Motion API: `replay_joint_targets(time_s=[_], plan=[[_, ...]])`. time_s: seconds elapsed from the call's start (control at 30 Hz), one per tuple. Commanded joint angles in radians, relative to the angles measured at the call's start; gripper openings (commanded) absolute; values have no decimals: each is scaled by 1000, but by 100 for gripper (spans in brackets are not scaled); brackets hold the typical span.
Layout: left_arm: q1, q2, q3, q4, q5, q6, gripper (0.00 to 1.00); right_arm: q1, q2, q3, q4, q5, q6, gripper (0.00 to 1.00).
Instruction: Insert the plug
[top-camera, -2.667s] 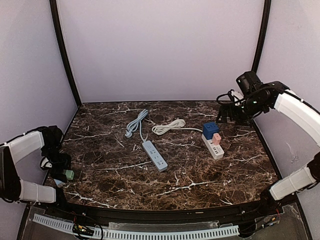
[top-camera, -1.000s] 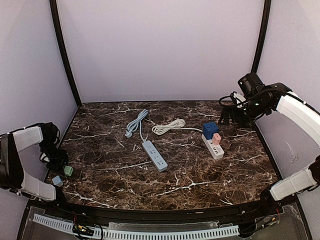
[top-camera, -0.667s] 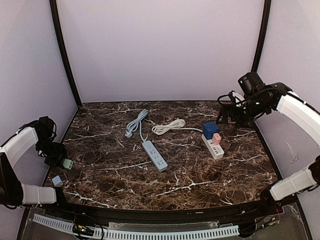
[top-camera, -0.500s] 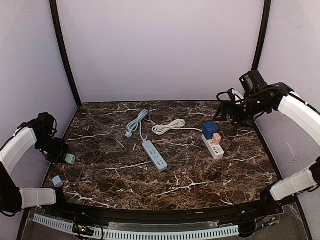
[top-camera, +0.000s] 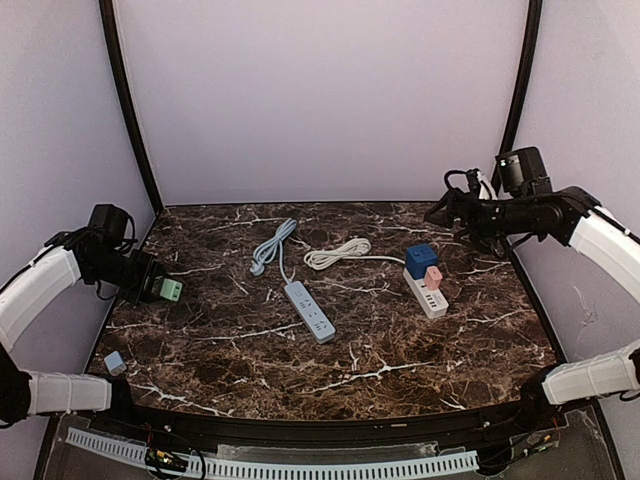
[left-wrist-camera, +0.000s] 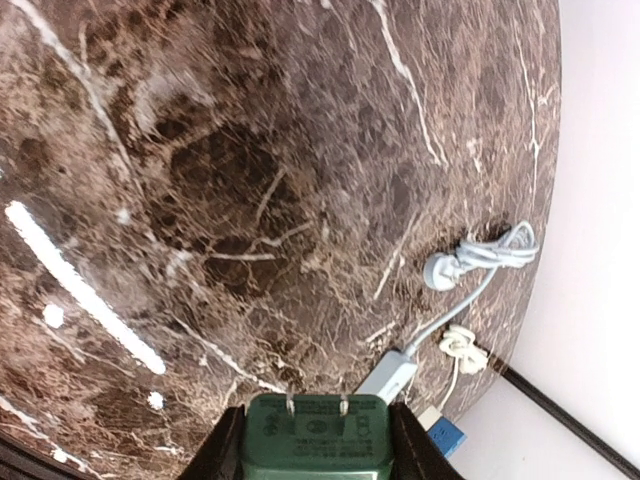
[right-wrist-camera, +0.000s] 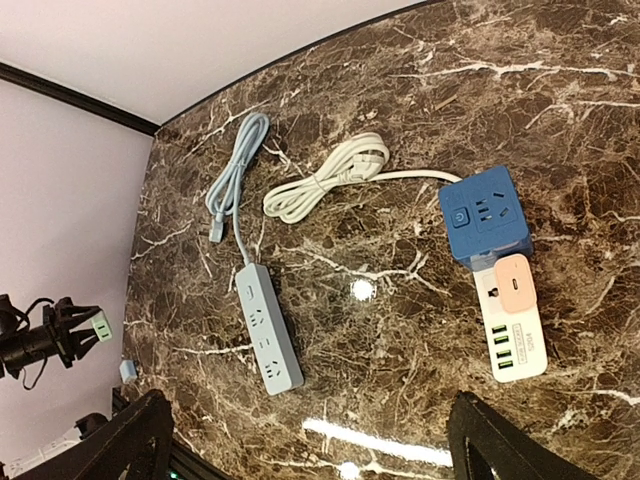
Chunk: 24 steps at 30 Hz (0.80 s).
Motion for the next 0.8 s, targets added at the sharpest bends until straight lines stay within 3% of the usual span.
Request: replay_joint_targets(time_s=[0.0, 0.17, 0.43, 0.77], plan=[[-94, 26, 12, 111, 58, -87, 1, 20, -38, -20, 125, 73, 66, 95], [-190, 71, 27, 214, 57, -120, 1, 30, -73, -43, 135, 153, 87, 94], [-295, 144, 62, 288, -9, -177, 1, 51, -79, -94, 215, 121, 85, 93], [-447, 231, 74, 478, -111, -396, 1, 122, -68, -140, 348, 145, 180, 92]])
